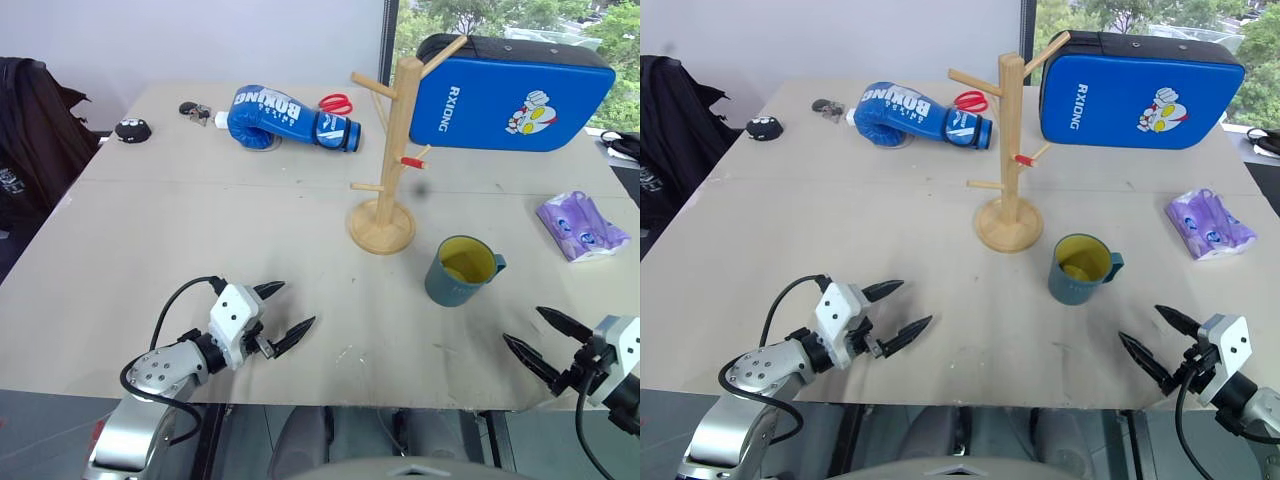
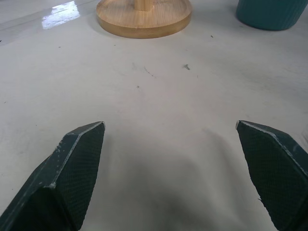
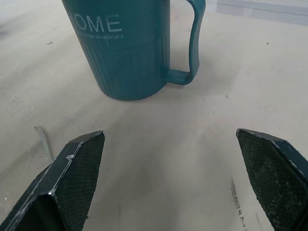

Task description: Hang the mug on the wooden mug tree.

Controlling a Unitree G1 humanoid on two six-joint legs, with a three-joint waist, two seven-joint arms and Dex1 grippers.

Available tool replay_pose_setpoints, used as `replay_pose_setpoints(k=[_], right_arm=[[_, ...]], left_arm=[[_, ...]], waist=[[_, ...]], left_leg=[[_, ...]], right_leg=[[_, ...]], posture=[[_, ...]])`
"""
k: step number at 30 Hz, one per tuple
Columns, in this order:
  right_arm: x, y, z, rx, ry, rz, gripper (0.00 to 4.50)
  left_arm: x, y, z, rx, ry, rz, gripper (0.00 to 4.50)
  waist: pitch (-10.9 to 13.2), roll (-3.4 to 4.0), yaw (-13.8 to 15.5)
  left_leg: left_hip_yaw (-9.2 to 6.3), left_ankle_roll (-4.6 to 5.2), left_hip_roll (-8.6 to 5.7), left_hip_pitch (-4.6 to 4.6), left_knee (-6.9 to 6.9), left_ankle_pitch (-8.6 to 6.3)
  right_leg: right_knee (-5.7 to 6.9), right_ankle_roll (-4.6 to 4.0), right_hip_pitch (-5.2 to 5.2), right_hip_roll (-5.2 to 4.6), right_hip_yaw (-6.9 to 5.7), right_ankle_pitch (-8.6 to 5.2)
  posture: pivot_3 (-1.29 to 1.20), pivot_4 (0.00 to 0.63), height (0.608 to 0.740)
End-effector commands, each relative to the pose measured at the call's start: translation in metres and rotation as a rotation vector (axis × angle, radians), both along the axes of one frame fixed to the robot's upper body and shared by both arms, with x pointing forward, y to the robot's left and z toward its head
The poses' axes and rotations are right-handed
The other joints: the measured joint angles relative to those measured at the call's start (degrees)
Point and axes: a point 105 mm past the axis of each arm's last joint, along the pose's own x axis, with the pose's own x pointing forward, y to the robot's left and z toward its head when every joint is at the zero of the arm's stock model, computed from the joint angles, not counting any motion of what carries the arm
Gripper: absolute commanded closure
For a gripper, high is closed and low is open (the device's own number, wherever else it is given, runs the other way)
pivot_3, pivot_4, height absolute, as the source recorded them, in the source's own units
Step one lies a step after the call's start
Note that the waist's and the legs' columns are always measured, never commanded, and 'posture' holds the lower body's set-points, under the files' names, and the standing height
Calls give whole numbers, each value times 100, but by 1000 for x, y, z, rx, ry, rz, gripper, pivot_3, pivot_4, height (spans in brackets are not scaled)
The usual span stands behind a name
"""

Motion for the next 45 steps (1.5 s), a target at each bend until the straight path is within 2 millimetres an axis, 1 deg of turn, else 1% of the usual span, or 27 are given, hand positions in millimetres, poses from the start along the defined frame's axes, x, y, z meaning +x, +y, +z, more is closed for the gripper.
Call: replay_pose_setpoints(k=[1, 4, 8, 14, 23, 29, 32, 34, 37, 41, 45], right_arm=[[4, 0, 9, -2, -38, 16, 80], [9, 3, 9, 3, -46, 25, 80], [12, 3, 5, -7, -47, -3, 80], [14, 5, 2, -13, -48, -19, 80], [18, 5, 3, -24, -67, -33, 80], [29, 10, 4, -11, -97, -77, 80], [43, 12, 2, -33, -112, -131, 80], [54, 16, 1, -39, -129, -159, 80], [71, 19, 3, -26, -170, -227, 80], [84, 24, 4, 15, -193, -276, 80], [92, 30, 2, 44, -206, -291, 80]], left_arm=[[-4, -8, 5, -1, -24, -45, 0], [-6, -13, 6, -19, -15, -71, 0], [-6, -12, 7, -19, -16, -75, 0], [-4, -13, 11, -34, -22, -79, 0], [2, -15, 18, -30, -42, -112, 0], [-4, -20, 22, -27, -40, -185, 0], [-12, -30, 32, -55, -34, -279, 0], [-16, -39, 44, -68, -43, -354, 0], [-21, -48, 56, -33, -46, -446, 0], [-18, -56, 76, -14, -86, -504, 0], [-13, -59, 88, 0, -125, -520, 0]], waist=[[0, 0, -1], [0, 0, -4], [0, 0, 3], [0, 0, 10], [-1, 1, 3], [0, 1, -11], [-2, -2, -15], [-2, -2, -13], [-1, 0, -9], [1, 8, -3], [2, 9, -23]], left_leg=[[0, 0, 0, 0, 0, 0], [2, 0, 0, 0, 1, 0], [-1, 0, 0, -1, 0, 0], [0, 0, -1, -1, 2, 0], [-1, 0, -1, 0, 2, 0], [0, 0, -1, 0, 1, 0], [1, 0, -1, 1, 2, 0], [2, 0, -1, 1, 3, 0], [-2, -1, -1, 0, 3, 0], [-4, -1, -2, -4, 3, 1], [-2, -2, -3, -4, 3, 1]], right_leg=[[0, 0, 0, 0, 0, 0], [0, 0, 0, 0, 1, 0], [0, 0, 0, 1, -1, 0], [0, 0, 0, 0, -1, 1], [1, 0, 0, 0, -2, 1], [2, 0, 0, 1, -1, 1], [3, 1, 0, 1, 0, 1], [3, 1, -1, 0, 0, 1], [5, 0, -1, 1, -3, 1], [4, 1, -3, 2, -4, 1], [4, 1, -4, 2, -2, 1]], posture=[[0, 150, 737], [0, 150, 737], [0, 150, 737], [0, 150, 737], [0, 150, 737], [0, 150, 737], [0, 150, 737], [0, 150, 737], [0, 150, 737], [0, 150, 737], [0, 150, 737]])
